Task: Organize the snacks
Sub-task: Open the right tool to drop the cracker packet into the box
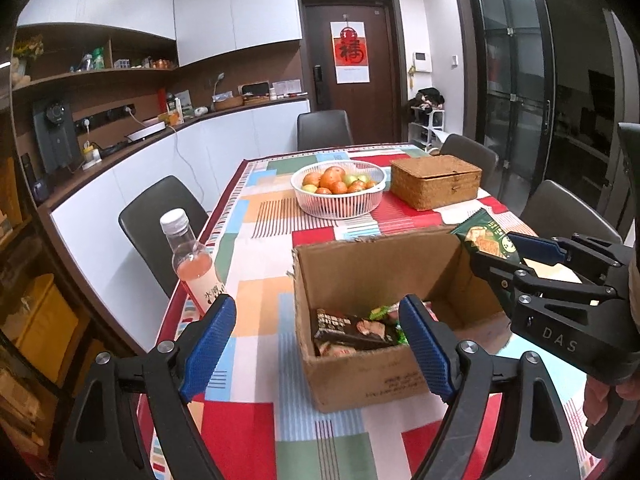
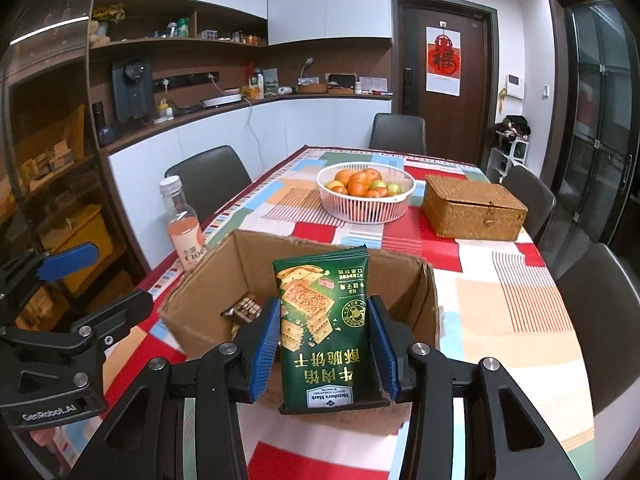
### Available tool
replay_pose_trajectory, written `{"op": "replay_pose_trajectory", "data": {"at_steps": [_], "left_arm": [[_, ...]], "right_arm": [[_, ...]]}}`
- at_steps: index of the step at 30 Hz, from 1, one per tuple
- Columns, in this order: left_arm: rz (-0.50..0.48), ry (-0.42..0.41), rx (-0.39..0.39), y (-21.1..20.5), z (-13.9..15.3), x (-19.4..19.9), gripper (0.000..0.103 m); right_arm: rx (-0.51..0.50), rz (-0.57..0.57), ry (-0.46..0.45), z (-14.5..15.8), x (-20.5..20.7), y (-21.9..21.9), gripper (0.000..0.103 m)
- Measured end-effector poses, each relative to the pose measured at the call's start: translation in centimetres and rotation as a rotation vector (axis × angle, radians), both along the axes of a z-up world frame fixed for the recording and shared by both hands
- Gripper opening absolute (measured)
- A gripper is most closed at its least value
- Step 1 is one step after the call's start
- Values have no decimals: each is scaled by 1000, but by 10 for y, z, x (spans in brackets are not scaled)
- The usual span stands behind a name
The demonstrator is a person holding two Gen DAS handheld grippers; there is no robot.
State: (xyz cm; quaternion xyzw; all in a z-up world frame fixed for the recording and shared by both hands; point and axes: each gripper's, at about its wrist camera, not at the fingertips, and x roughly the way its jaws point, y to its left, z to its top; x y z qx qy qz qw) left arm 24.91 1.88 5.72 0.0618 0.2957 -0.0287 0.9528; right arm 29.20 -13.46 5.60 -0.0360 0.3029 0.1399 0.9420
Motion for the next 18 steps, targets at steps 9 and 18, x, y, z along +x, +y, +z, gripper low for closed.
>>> {"op": "replay_pose_trajectory", "data": {"at_steps": [9, 18], "left_arm": [[24, 14, 13, 5, 1, 28, 87], [29, -34, 15, 3, 6, 14, 93]], "right_arm": [[4, -27, 30, -3, 35, 2, 44], [-50, -66, 10, -3, 32, 0, 57]]}}
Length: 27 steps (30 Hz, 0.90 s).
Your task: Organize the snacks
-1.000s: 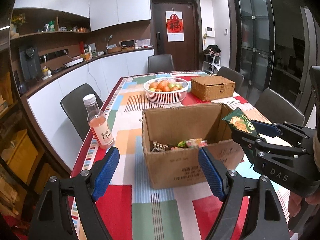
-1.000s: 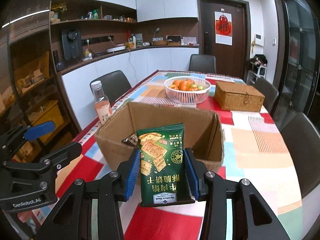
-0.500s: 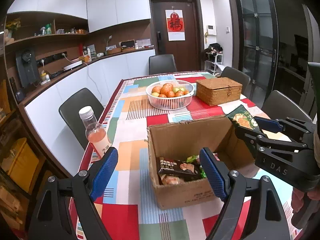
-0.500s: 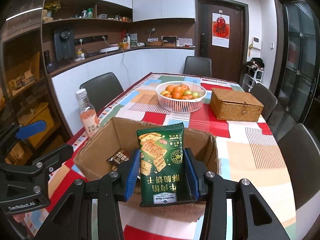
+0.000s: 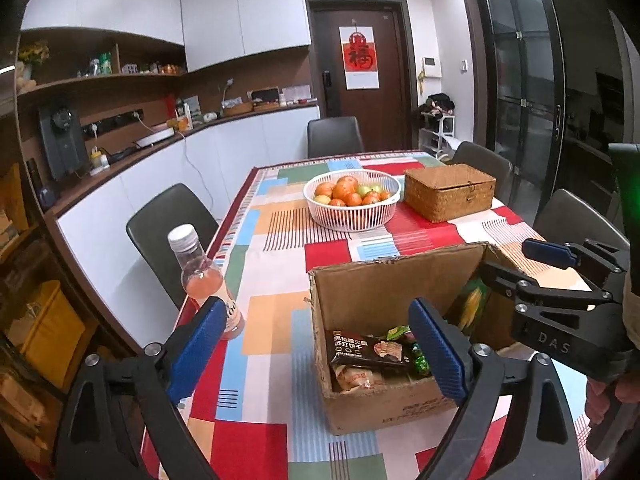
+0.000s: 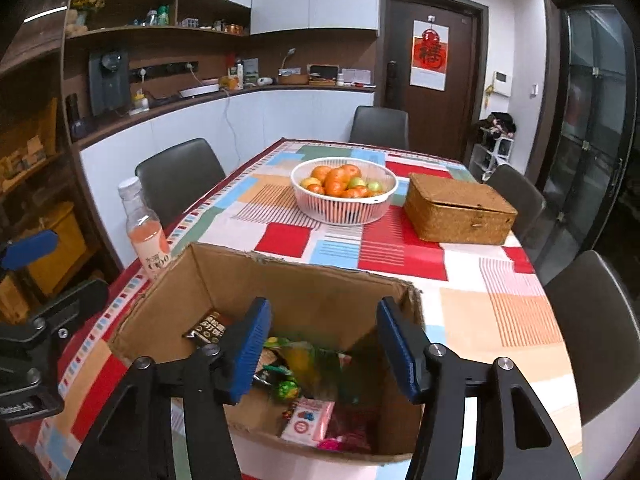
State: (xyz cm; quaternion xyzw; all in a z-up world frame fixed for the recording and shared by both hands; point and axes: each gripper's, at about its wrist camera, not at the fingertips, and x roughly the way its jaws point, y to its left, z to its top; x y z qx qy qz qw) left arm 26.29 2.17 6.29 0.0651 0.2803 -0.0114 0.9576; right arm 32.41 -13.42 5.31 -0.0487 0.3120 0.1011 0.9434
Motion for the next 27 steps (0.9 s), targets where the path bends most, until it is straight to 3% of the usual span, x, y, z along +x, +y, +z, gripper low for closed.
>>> {"op": "replay_pose_trajectory", "data": {"at_steps": [15, 21, 27], "left_arm": [[-12, -120, 13, -17, 17, -84, 102], [-1, -118, -10, -17, 17, -121, 103], [-5, -116, -13, -23, 14, -150, 103]], "right_arm": [[0, -30, -119, 25, -103, -20, 73], [-9, -67, -146, 26, -144, -31, 84], [32, -89, -153, 28, -179, -41, 86]]}}
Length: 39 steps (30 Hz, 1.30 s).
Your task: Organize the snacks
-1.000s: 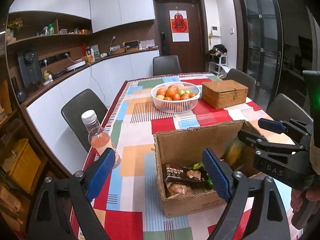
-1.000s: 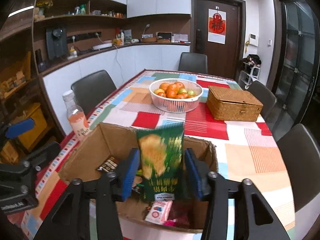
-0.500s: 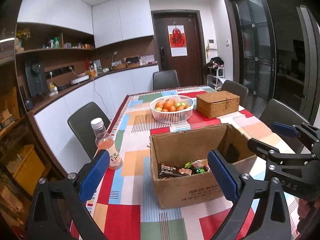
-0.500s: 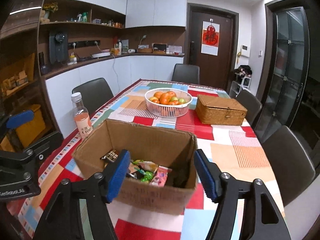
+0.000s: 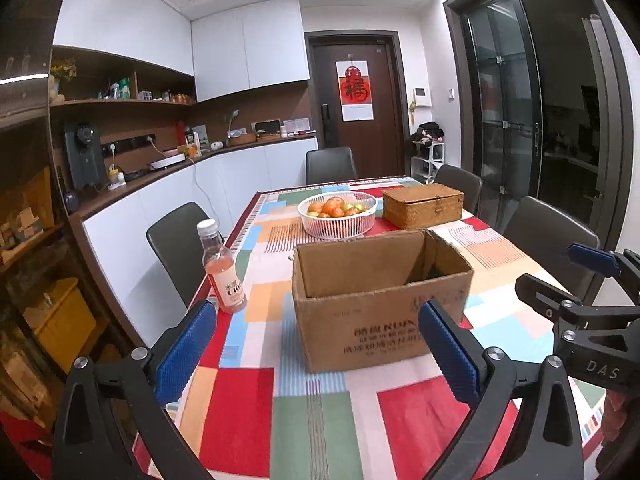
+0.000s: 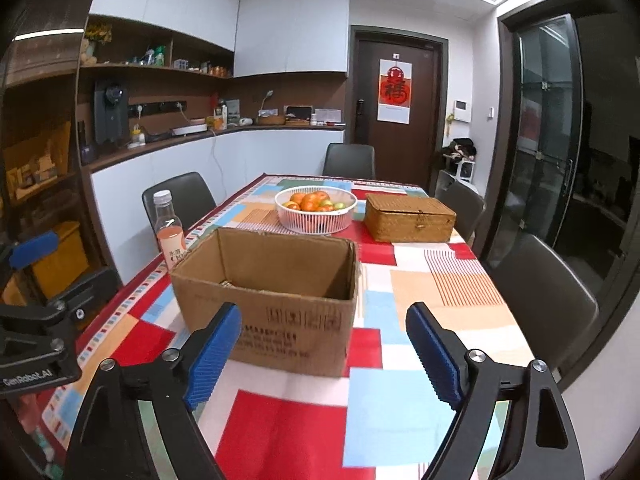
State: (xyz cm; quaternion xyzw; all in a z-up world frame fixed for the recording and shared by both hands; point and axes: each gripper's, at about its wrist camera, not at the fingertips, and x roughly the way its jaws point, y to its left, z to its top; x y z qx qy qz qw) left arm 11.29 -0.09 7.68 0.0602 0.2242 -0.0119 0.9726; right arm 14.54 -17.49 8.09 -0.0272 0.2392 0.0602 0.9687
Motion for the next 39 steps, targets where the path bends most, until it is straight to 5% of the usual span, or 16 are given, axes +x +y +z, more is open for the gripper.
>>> {"op": "replay_pose_trajectory", "data": {"at_steps": [16, 39], "left_arm": [[23, -48, -6, 0, 1, -54, 103], [15, -38, -22, 0, -9, -63, 103]], "right_arm": [[10, -24, -40, -4, -55, -8, 89], [17, -19, -28, -13, -74, -13, 89]]}}
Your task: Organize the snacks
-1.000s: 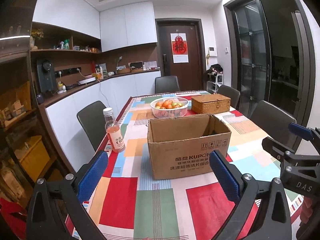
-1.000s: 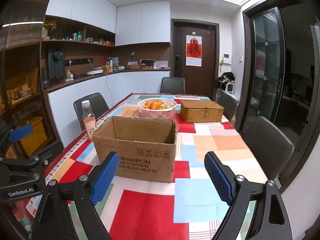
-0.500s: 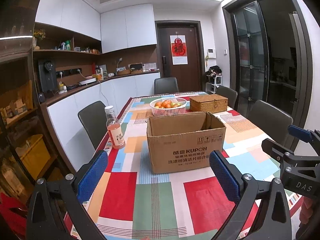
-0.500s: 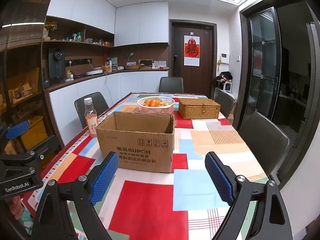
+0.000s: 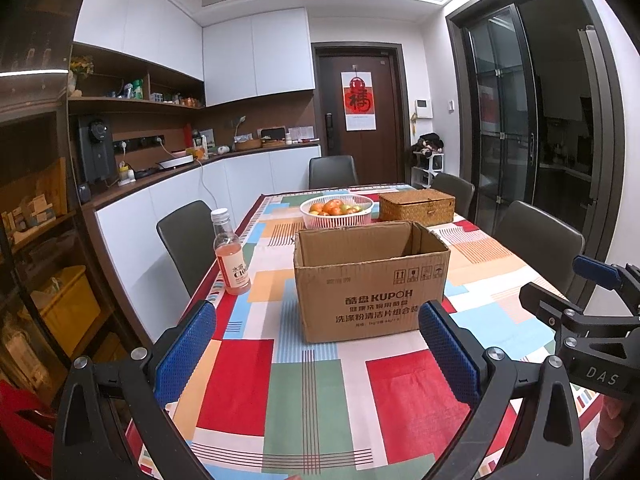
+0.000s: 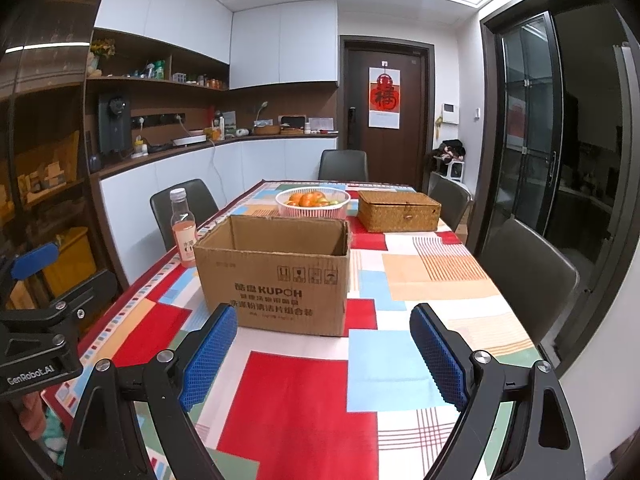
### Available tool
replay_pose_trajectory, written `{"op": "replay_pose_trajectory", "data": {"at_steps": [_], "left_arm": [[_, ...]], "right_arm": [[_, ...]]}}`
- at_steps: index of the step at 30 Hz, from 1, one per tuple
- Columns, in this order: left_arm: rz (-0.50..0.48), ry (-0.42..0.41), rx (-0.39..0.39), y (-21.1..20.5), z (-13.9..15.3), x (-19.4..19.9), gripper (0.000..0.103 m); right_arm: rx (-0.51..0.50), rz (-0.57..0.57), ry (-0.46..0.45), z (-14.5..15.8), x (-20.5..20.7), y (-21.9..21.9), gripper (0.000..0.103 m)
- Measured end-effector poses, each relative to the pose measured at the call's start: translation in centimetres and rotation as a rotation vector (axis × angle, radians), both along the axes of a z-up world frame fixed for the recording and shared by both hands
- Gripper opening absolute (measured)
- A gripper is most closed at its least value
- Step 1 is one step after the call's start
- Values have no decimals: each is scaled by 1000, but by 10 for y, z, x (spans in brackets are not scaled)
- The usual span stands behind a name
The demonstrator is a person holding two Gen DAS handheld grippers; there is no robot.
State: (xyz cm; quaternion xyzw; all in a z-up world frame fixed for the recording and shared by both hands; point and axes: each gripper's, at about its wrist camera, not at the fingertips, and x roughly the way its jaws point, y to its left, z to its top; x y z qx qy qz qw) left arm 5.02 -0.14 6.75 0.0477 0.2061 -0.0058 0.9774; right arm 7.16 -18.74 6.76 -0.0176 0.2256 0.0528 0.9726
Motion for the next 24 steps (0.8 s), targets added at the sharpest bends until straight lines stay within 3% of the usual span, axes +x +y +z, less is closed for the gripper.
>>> {"op": "replay_pose_trajectory", "data": {"at_steps": [24], "left_arm": [[16, -19, 12, -1, 5, -8, 103]], "right_arm": [[3, 0, 0, -3, -2, 0, 89]]}}
